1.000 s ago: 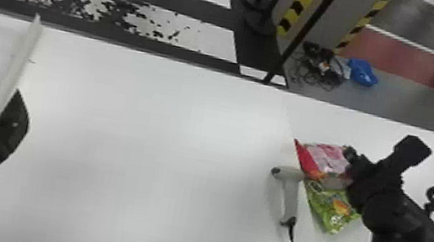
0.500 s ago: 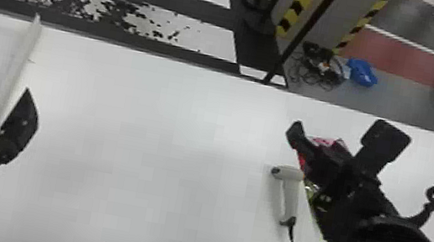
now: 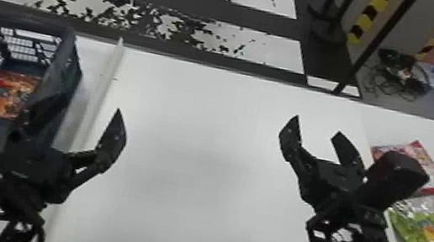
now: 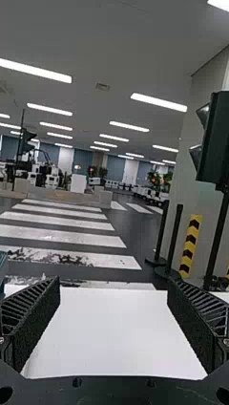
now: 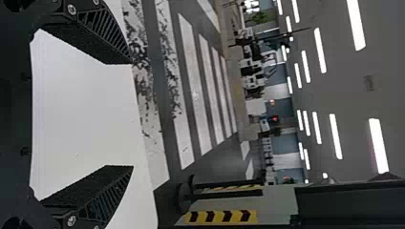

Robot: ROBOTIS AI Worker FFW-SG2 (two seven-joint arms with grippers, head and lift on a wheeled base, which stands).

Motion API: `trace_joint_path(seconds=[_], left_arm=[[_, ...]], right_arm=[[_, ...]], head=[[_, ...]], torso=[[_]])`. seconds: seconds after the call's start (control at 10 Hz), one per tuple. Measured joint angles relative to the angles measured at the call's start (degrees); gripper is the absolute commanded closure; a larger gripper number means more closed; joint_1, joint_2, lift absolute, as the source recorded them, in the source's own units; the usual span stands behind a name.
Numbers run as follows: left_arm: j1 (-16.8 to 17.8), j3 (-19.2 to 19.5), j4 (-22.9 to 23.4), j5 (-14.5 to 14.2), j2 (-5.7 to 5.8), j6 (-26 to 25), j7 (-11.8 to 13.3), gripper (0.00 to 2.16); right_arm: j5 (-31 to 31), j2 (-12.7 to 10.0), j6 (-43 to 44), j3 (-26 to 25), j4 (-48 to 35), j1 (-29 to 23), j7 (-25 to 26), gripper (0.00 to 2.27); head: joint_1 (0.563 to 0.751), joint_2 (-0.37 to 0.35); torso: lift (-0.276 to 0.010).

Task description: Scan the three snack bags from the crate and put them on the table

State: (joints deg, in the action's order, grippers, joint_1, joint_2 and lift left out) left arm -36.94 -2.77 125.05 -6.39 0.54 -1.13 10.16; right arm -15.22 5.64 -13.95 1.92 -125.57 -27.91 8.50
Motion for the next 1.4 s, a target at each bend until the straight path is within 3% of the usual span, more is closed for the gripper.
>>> trace_joint_path(seconds=[0.2, 0.4, 0.5, 0.7, 0.8, 1.0, 1.2, 1.4], left_arm=[[-0.6, 1.4, 0.3, -1.6, 0.26, -0.4, -0.2, 0.03], [-1.9, 5.3, 4.0, -4.2, 0.94, -3.3, 0.2, 0.04], [-2.1, 9.5, 6.6, -6.7, 1.2, -7.3, 1.4, 0.04], [1.2, 21.0, 11.2, -12.9, 1.3, -24.0, 4.4, 0.04], [4.2, 25.6, 12.9, -14.7, 1.29, -32.7, 4.6, 0.04], [12.9, 29.9, 13.1, -14.9, 1.78, -45.5, 5.4, 0.08], [23.1, 30.3, 7.5, -12.8, 3.39, -52.9, 5.8, 0.08], [33.2, 30.3, -1.0, -11.9, 6.36, -61.4, 5.7, 0.08]], right_arm=[[1.0, -0.1, 12.8, 2.5, 4.3, -2.7, 0.2, 0.11], [1.1, -0.1, 15.8, 2.8, 4.9, -3.9, 0.4, 0.11], [1.4, -0.1, 15.9, 3.1, 4.7, -4.1, 0.4, 0.11], [3.4, 0.3, 15.2, 5.3, 5.0, -4.2, 0.4, 0.11], [4.7, 0.5, 15.2, 6.5, 5.3, -4.3, 0.4, 0.11], [6.4, 1.5, 15.1, 7.8, 5.1, -5.1, 0.5, 0.11], [7.7, 2.5, 14.9, 7.8, 3.8, -6.8, 0.5, 0.11], [9.2, 3.2, 14.2, 7.7, 3.9, -7.9, 0.5, 0.11]], head=[[0.695, -0.062], [0.695, -0.035], [0.695, 0.002], [0.695, 0.123], [0.695, 0.151], [0.695, 0.222], [0.695, 0.234], [0.695, 0.242]], torso=[[-0.094], [-0.094], [-0.094], [-0.094], [-0.094], [-0.094], [-0.094], [-0.094]])
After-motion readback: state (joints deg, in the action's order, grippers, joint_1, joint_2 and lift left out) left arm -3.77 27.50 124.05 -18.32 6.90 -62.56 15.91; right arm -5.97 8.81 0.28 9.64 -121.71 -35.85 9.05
